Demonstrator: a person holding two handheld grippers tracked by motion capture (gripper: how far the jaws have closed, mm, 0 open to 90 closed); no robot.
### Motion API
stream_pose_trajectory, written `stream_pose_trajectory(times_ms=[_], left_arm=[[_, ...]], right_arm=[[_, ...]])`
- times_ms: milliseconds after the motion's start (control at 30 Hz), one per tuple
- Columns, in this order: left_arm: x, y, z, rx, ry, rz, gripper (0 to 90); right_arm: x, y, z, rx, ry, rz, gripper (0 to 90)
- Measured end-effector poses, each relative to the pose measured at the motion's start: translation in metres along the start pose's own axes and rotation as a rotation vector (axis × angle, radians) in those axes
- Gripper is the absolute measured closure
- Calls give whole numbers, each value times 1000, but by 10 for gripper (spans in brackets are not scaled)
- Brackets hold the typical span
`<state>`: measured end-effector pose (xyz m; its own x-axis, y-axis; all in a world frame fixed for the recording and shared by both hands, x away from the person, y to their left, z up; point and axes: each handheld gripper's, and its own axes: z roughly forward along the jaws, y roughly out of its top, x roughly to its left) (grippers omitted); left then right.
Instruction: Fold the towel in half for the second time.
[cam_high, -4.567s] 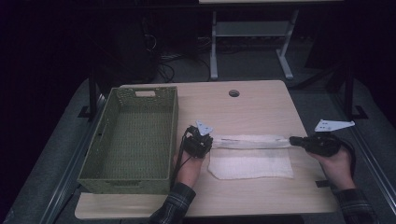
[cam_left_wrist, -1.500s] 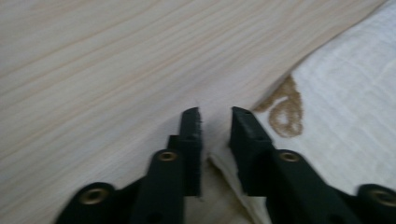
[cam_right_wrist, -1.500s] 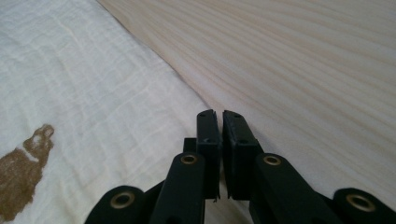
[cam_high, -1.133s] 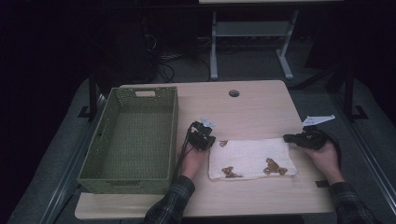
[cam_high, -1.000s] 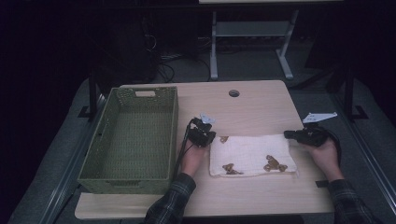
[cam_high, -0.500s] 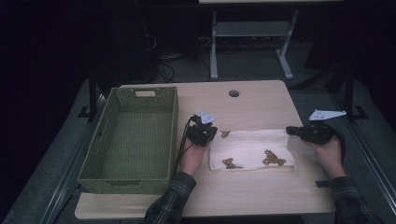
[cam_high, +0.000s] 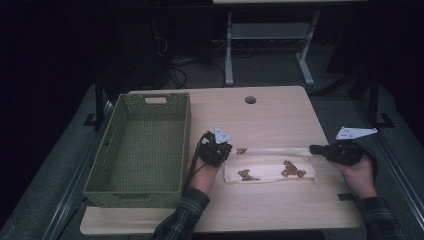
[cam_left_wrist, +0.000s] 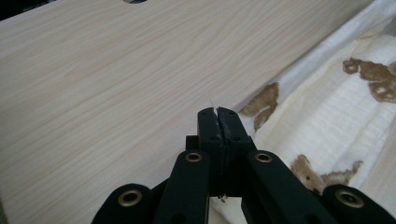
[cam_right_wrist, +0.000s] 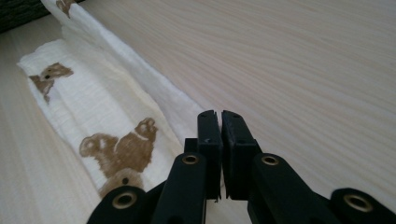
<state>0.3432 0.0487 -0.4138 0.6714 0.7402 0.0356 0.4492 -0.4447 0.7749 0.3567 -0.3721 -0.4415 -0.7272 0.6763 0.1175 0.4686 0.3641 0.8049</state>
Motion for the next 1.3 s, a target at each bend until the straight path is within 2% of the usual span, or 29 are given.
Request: stream_pose_trajectory(times_ms=[167,333,533,700,1000,1067,1167,1233,1300], left_arm=[[-7,-6,-7,8,-12,2,891],[-16,-15,-12,34,-15,26,890],[-22,-21,-16,48,-30,33,890],[-27,-32,-12,93,-56,36,889],[-34,-46,-3,201,-82,91,885],[-34,-48,-2,204,-86,91,881],[-33,-45,-5,191,-81,74,834],[-30,-42,-10,163,-95,50,803],[-28,-37,-16,129,-91,37,775]], right_arm=[[7,-5,-9,-2,8,-13,867],[16,-13,-13,16,24,-21,866],[27,-21,-19,45,33,-35,866],[29,-30,-16,83,47,-23,865],[33,-41,-11,149,76,-8,849],[34,-43,-10,154,74,-10,836],[35,-41,-15,159,61,-22,761],[34,-40,-19,133,67,-18,754],[34,-36,-28,82,71,-4,761]])
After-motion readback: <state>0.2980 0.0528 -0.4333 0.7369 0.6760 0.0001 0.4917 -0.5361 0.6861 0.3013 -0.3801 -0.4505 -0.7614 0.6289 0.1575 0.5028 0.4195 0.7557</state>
